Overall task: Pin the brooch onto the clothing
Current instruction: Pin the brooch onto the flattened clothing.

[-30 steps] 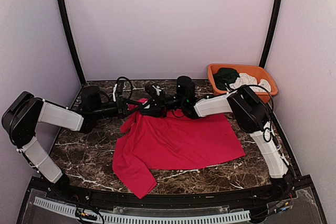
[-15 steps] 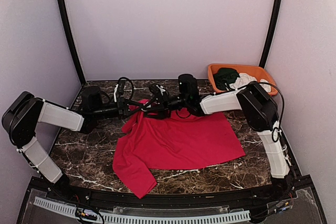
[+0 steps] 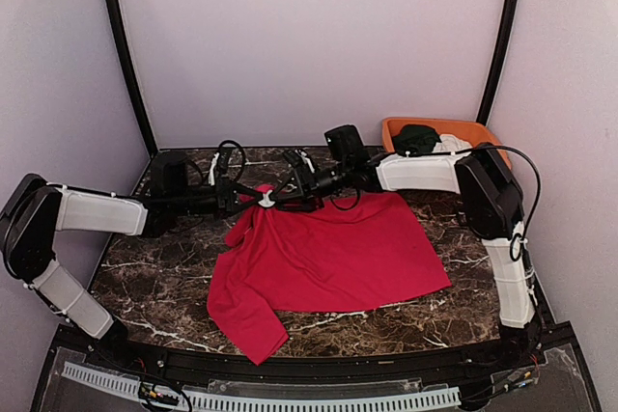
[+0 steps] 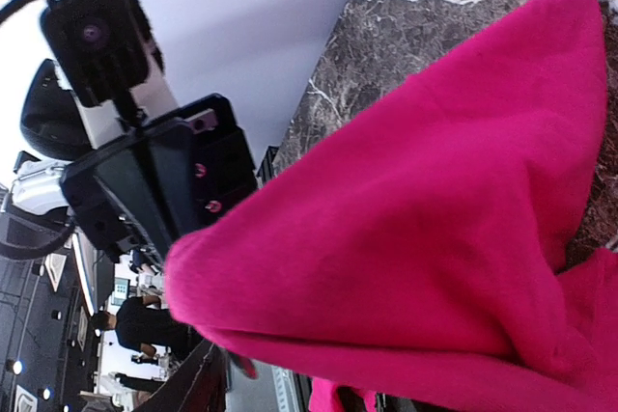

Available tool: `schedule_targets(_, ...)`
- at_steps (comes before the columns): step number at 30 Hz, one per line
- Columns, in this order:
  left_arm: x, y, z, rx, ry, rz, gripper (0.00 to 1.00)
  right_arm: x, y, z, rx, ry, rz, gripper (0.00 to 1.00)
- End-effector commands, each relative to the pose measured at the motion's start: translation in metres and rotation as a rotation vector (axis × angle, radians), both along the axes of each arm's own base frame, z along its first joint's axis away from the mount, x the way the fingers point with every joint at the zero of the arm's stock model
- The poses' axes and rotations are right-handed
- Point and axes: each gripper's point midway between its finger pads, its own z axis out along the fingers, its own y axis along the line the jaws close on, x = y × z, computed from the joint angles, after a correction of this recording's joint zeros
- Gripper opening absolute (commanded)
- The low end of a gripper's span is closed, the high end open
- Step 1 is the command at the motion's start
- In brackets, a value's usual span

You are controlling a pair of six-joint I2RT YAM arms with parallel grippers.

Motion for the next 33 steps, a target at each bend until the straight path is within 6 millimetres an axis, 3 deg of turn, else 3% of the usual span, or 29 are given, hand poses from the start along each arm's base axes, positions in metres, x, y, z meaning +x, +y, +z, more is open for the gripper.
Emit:
schedule_targets(1, -0.007, -0.003, 0.022, 0.068, -0.058, -0.02, 0.01, -0.006, -0.004, 0.002, -0.078, -0.084, -0.014, 0.5)
schedule_targets(6, -0.007, -0.008, 0.027, 0.128, -0.103, -0.03, 0.01, -0.014, -0.001, 0.017, -0.057, -0.123, -0.001, 0.5)
schedule_targets(17, -0.01, -0.013, 0.024, 0.148, -0.137, -0.081, 0.01, -0.02, -0.008, 0.03, -0.038, -0.165, 0.01, 0.46)
schedule_targets(33, -0.006, -0.02, 0.002, 0.132, -0.086, -0.102, 0.01, -0.007, -0.008, 0.009, -0.124, -0.203, -0.042, 0.4)
